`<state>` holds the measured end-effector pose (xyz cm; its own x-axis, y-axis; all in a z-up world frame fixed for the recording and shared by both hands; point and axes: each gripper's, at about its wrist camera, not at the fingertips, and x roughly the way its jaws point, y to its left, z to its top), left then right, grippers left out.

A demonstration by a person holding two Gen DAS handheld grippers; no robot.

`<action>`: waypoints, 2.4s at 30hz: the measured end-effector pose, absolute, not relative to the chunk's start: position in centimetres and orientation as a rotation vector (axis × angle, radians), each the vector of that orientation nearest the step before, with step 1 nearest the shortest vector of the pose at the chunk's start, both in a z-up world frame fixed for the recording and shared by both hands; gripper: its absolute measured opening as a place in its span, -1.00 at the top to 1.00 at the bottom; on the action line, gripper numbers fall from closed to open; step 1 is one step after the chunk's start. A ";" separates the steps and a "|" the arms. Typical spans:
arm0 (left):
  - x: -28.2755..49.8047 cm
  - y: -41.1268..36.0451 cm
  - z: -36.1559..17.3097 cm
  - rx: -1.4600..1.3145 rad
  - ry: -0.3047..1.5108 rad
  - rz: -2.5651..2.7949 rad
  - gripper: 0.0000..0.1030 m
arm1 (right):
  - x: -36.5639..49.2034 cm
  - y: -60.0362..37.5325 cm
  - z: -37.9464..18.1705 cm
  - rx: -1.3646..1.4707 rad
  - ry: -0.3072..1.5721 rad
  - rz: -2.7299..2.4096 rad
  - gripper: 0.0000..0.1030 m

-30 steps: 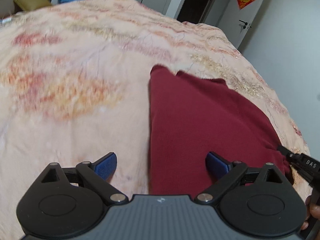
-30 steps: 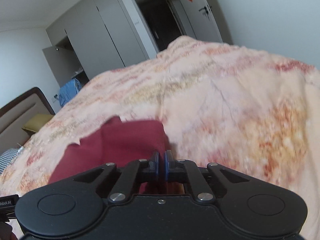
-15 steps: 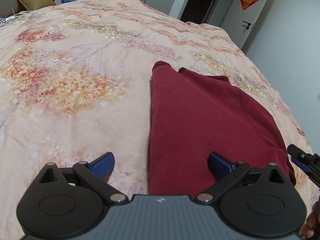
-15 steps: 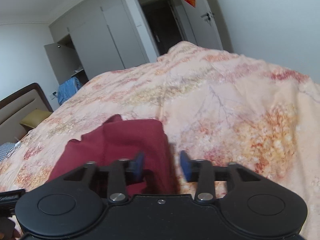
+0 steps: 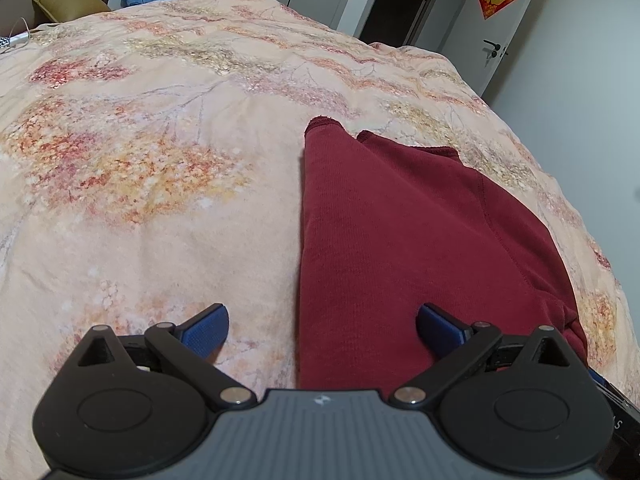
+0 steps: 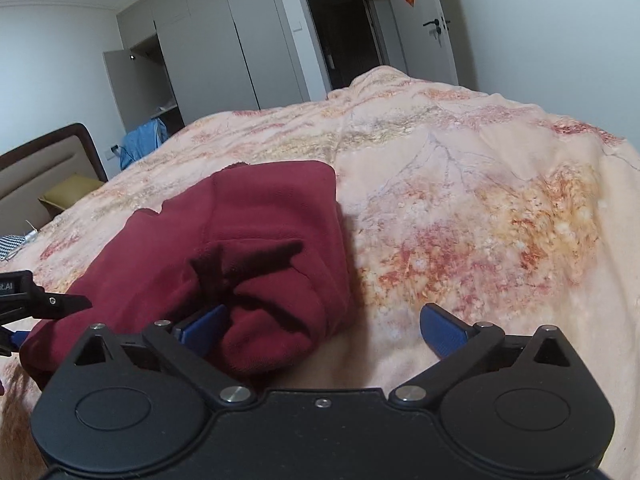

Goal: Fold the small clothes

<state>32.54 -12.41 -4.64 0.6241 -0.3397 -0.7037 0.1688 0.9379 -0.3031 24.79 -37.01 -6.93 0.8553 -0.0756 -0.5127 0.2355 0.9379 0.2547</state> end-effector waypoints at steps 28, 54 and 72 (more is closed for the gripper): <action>36.6 -12.3 -5.4 -0.189 0.824 -0.477 -1.00 | 32.8 -43.7 -7.6 0.646 0.484 0.076 -0.99; 34.2 -10.6 -8.9 -0.281 0.612 -0.529 -1.00 | 31.0 -43.3 -9.4 0.624 0.309 0.178 -0.99; 36.6 -11.1 -6.7 -0.264 0.766 -0.535 -0.99 | 32.6 -43.8 -7.4 0.668 0.377 0.167 -0.94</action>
<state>36.60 -11.13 -6.69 0.5969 -0.5483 -0.5858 0.3618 0.8356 -0.4135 32.65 -43.85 -7.40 0.9192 0.2702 -0.2864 -0.0311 0.7749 0.6313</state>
